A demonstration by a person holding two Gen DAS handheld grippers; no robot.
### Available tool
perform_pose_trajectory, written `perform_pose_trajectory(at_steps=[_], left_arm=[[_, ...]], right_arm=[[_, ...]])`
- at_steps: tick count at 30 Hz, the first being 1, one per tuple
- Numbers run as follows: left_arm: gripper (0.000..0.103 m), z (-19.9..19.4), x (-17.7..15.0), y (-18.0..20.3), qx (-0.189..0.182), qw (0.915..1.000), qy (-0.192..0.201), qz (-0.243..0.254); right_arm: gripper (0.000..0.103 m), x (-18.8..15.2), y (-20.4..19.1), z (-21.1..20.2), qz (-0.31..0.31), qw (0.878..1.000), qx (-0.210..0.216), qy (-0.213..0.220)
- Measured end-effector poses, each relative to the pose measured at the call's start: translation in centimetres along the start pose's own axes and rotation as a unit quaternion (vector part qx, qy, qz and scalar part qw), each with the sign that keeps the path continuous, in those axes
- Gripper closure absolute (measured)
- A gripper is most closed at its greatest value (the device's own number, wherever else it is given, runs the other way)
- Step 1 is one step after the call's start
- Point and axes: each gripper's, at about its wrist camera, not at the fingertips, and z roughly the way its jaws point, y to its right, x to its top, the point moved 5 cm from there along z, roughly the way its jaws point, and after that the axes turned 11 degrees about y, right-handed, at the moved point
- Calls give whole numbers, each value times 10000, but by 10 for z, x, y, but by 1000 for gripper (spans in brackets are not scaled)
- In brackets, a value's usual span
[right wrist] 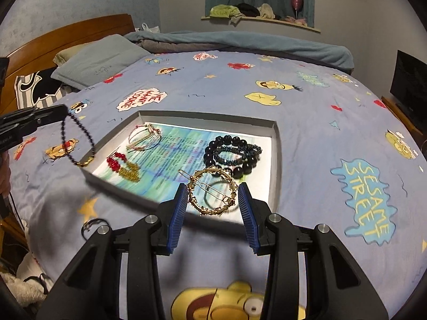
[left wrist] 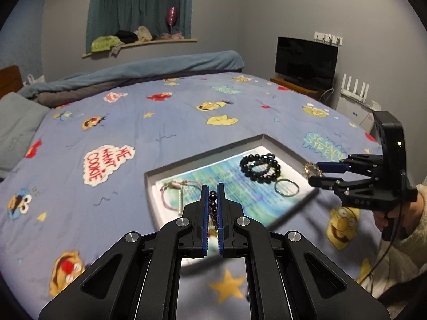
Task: Organize jewelry
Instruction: 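Carry the gold hoop and red bead bracelet into the tray and open both tools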
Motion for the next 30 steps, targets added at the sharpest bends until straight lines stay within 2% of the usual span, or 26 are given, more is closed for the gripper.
perform_pose_trajectory(at_steps=[5, 9, 14, 20, 30], left_arm=[[97, 36, -4, 2, -136, 9997, -177, -64], [97, 59, -11, 2, -338, 9985, -307, -313], [97, 79, -30, -6, -165, 9974, -631, -303], [97, 91, -44, -16, -80, 9958, -856, -324], [95, 98, -55, -11, -193, 9936, -1074, -284]], right_arm=[[64, 1, -11, 27, -12, 9994, 192, -295], [64, 0, -18, 52, -49, 9978, 307, -590], [64, -6, -23, 74, -25, 9952, 380, -899], [64, -9, -27, 89, -120, 9938, 355, -1047], [62, -9, -26, 93, -37, 9940, 388, -1027]])
